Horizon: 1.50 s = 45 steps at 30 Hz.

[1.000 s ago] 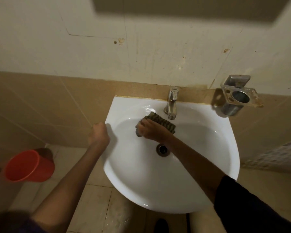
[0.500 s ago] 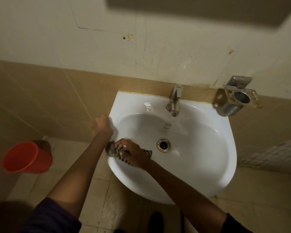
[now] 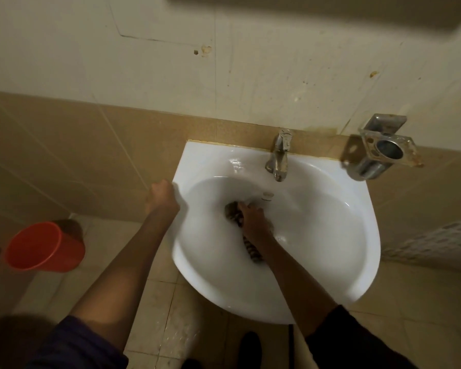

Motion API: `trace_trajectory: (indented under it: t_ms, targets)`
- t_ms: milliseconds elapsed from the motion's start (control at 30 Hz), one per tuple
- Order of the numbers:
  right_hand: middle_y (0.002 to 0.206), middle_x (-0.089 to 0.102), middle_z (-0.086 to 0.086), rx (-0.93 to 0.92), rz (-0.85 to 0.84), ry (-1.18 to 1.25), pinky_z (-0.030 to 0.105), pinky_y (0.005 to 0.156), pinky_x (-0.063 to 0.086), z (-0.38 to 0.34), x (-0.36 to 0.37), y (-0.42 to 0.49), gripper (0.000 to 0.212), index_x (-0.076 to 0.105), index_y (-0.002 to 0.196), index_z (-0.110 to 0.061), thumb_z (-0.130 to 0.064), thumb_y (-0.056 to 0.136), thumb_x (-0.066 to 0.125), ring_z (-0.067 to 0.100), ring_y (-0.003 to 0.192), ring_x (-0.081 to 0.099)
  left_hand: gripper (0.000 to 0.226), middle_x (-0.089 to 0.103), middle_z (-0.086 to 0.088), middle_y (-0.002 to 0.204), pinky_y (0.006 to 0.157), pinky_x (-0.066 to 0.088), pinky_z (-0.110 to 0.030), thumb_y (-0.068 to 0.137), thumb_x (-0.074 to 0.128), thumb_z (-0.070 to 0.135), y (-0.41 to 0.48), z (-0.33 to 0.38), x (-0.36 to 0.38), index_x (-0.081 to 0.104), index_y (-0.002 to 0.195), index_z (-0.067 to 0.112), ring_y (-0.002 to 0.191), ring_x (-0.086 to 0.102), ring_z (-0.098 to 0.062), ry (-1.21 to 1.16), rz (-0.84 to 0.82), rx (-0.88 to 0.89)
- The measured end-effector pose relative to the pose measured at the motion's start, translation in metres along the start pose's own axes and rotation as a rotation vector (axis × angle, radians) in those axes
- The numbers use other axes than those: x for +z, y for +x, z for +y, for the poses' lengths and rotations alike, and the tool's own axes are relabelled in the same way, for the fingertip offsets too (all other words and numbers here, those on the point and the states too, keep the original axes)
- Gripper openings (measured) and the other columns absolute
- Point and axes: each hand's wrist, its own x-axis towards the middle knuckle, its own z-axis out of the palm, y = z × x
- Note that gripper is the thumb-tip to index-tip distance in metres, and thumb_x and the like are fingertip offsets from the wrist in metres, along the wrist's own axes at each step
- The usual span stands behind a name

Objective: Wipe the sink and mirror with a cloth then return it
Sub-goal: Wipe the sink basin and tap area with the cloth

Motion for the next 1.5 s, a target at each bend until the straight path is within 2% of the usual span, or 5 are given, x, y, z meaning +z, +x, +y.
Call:
trace_trajectory:
  t_ms: [400,600,800,933,1500]
  targets:
    - [0.114,0.060,0.012,-0.319,-0.491,-0.125,0.031,0.083,0.043,0.070,-0.064,-0.122,0.037,0.048,0.126,-0.026,-0.038,0.091,0.051,0.027,0.105,0.057,0.038,0.062,-0.024,0.113,0.082,0.052,-0.041,0.074,0.072,-0.001,0.004,0.010,-0.003,0.059,0.109,-0.006,0.103,0.062,-0.039,0.144,0.006,0.085]
    - [0.133,0.046,0.014,-0.118,-0.226,-0.593,0.042,0.096,0.045,0.111,-0.080,-0.034,0.046,0.031,0.141,-0.024,-0.027,0.096,0.042,0.032,0.121,0.045,0.026,0.063,-0.024,0.108,0.080,0.053,-0.041,0.080,0.057,-0.009,0.003,0.013,0.007,0.059,0.106,-0.007,0.099,0.064,-0.040,0.177,0.078,0.101]
    - [0.089,0.072,0.009,-0.558,0.007,-0.850,0.030,0.053,0.059,0.073,-0.049,-0.001,0.039,0.069,0.101,-0.018,-0.019,0.064,0.081,0.027,0.077,0.069,0.037,0.053,-0.021,0.122,0.084,0.051,-0.044,0.081,0.063,-0.004,0.007,0.012,0.010,0.054,0.116,-0.002,0.110,0.059,-0.039,0.157,0.026,0.042]
    - [0.086,0.072,0.003,-0.794,0.061,-0.928,0.026,0.062,0.058,0.046,-0.032,0.008,0.036,0.070,0.098,-0.024,-0.020,0.063,0.077,0.020,0.073,0.067,0.046,0.044,-0.021,0.131,0.090,0.047,-0.048,0.082,0.063,-0.003,0.010,0.013,0.013,0.047,0.124,-0.001,0.119,0.051,-0.040,0.173,-0.010,0.029]
    - [0.155,0.014,0.010,0.268,-0.247,-0.339,0.051,0.110,0.031,0.095,-0.065,-0.121,0.046,0.042,0.136,-0.033,-0.019,0.093,0.042,0.040,0.131,0.028,0.043,0.058,-0.026,0.118,0.087,0.051,-0.044,0.076,0.071,0.000,0.009,0.002,0.007,0.055,0.115,-0.008,0.109,0.059,-0.041,0.111,0.027,0.066]
